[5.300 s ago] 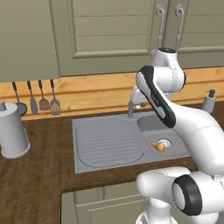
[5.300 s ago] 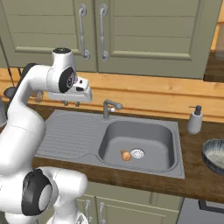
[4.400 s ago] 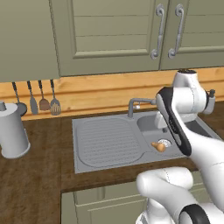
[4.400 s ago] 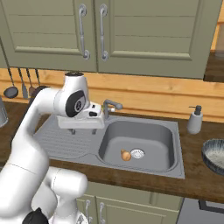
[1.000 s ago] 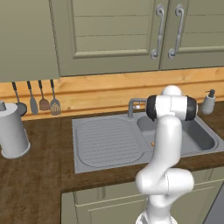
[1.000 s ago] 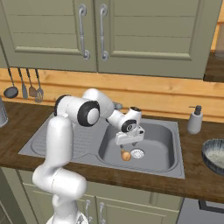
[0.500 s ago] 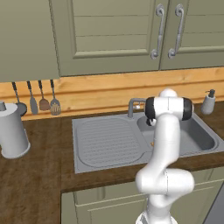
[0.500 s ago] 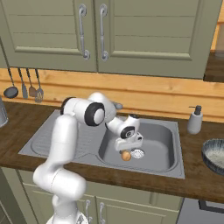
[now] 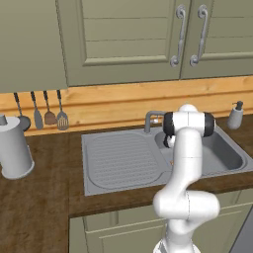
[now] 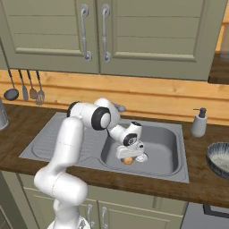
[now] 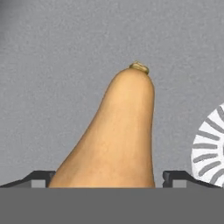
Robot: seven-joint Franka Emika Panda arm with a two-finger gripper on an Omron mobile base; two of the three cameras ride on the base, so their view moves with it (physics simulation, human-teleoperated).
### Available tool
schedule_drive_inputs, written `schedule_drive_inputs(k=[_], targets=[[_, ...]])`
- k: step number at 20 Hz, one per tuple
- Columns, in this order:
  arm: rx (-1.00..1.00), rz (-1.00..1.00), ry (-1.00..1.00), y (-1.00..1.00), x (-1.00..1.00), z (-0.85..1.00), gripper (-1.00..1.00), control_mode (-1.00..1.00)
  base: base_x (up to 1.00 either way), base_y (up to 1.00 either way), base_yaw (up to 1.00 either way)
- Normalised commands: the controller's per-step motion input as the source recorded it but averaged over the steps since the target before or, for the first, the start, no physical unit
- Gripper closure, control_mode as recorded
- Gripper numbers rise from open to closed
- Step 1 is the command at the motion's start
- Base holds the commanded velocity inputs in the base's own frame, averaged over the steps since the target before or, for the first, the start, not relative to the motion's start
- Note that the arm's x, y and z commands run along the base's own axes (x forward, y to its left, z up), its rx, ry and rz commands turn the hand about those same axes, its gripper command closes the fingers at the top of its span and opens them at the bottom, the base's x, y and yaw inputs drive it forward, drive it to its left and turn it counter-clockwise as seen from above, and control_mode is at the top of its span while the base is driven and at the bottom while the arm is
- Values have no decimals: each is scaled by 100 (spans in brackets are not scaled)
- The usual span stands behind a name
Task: Pick the squash from the sink and place it in the bowl. Then pick the bowl and place it in the microwave. Then close the microwave door and press the start button.
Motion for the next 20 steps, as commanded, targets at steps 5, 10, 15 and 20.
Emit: schedule_drive_inputs(k=[5, 10, 15, 20], targets=[[0, 1, -2, 2, -48, 10, 100, -100, 0, 0, 0], [0, 0, -26, -1, -81, 98, 100, -100, 0, 0, 0], [0, -2, -38, -1, -43, 100, 100, -100, 0, 0, 0], [0, -12, -23, -7, -27, 100, 100, -100, 0, 0, 0]])
